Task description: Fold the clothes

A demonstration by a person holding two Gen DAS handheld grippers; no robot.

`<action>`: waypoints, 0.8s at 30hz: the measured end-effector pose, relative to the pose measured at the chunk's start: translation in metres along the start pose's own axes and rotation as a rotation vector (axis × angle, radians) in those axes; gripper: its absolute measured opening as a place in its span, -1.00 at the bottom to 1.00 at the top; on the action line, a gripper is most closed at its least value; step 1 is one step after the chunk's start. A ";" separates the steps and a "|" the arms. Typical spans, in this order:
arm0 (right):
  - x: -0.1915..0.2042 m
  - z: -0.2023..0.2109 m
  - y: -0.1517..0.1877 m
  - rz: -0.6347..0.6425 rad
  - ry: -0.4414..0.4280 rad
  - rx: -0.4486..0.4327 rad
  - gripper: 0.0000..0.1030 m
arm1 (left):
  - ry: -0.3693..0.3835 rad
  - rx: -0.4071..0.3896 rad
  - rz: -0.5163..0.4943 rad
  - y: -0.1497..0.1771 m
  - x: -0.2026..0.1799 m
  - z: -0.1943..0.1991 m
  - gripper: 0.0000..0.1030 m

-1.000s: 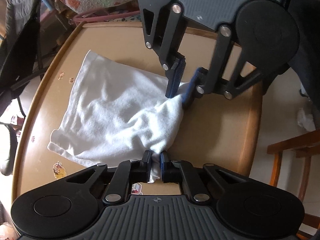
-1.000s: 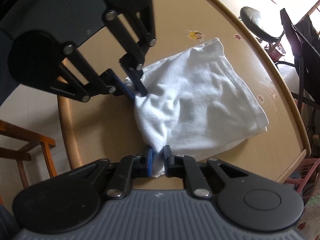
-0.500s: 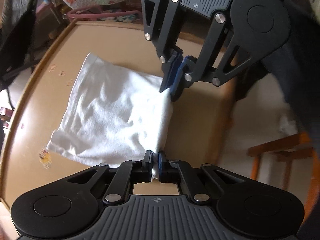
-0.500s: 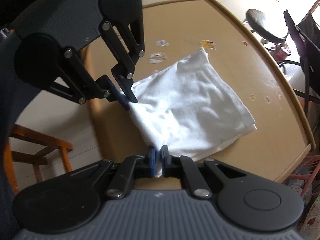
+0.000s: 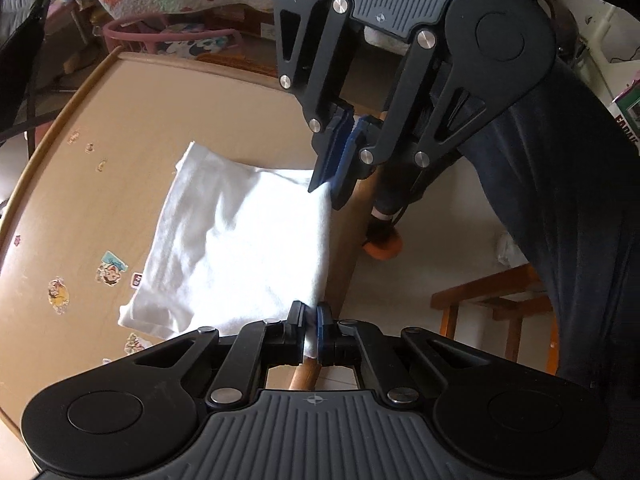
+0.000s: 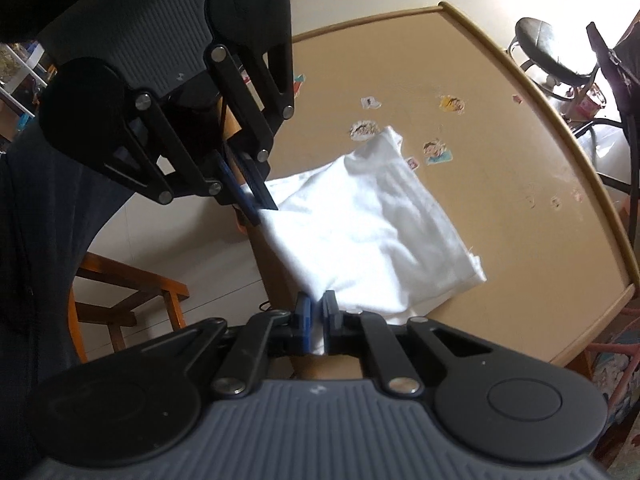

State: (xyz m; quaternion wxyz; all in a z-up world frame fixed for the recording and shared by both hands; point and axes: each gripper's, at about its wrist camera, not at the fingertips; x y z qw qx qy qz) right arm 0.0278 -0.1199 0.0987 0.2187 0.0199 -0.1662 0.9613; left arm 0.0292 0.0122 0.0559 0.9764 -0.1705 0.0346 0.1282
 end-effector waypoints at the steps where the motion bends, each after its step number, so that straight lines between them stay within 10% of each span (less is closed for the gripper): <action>1: -0.001 0.002 -0.001 -0.003 0.003 -0.003 -0.88 | -0.001 -0.001 0.000 0.000 0.000 0.003 -0.89; 24: -0.051 -0.004 -0.027 -0.077 0.034 -0.002 -0.89 | -0.063 -0.029 0.067 -0.002 0.054 0.023 -0.89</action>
Point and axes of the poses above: each gripper's, at about its wrist camera, not at the fingertips, and z roughly against the way its jaws point, x to its left, y to its underside, and after that the axes turned 2 degrees about -z, right-handed
